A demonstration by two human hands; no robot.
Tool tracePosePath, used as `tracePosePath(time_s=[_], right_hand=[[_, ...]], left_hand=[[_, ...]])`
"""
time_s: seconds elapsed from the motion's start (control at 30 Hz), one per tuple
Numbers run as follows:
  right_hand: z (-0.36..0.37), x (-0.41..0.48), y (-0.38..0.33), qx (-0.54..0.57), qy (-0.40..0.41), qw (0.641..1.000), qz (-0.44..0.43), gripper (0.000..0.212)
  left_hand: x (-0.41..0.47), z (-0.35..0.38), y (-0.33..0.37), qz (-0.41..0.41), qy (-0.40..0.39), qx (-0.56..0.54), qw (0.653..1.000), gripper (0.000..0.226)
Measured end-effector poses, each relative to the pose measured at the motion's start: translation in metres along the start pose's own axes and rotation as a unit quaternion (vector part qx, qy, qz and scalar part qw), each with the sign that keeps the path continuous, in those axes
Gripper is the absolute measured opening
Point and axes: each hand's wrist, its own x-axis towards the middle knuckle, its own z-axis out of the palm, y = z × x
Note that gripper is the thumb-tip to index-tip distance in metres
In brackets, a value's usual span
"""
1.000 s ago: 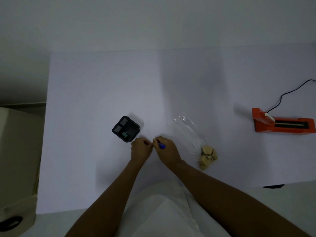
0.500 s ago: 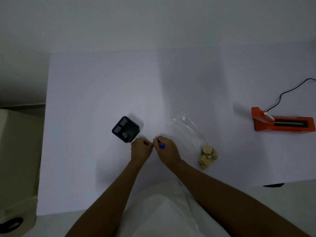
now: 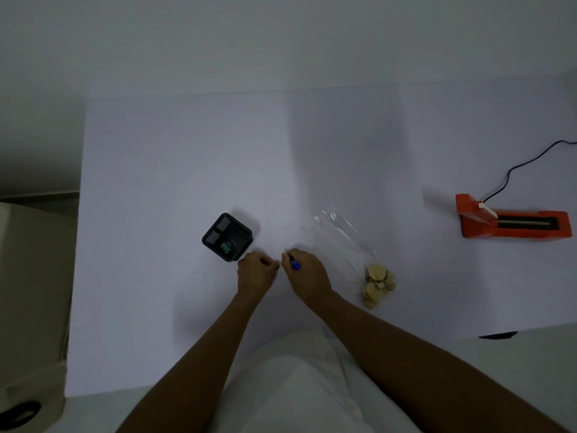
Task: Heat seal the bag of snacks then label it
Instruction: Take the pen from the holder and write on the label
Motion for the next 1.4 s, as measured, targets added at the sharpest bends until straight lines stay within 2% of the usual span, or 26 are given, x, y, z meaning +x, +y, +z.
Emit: tracePosePath(time_s=[0.67, 0.83, 1.0, 1.13, 1.23, 1.4], right_hand=[[0.001, -0.004, -0.002, -0.001, -0.001, 0.998, -0.059, 0.029], [0.004, -0.004, -0.002, -0.010, -0.009, 0.998, -0.060, 0.030], [0.005, -0.003, -0.001, -0.009, -0.016, 0.998, -0.056, 0.029], [0.005, -0.003, 0.002, -0.004, -0.009, 0.999, -0.049, 0.038], [0.003, -0.005, 0.003, -0.005, -0.016, 0.999, -0.047, 0.032], [0.001, -0.007, 0.007, -0.005, -0.010, 0.999, -0.040, 0.030]], left_hand=[[-0.003, -0.002, 0.003, -0.007, 0.004, -0.009, 1.000, 0.020], [-0.004, -0.003, 0.006, -0.009, 0.007, -0.009, 1.000, 0.028], [-0.004, -0.003, 0.006, -0.008, 0.009, -0.009, 1.000, 0.028], [-0.004, -0.002, 0.006, -0.015, 0.012, -0.008, 1.000, 0.024], [-0.003, -0.001, 0.004, -0.016, 0.013, -0.010, 1.000, 0.019], [-0.001, 0.001, 0.001, -0.015, 0.016, -0.006, 1.000, 0.025]])
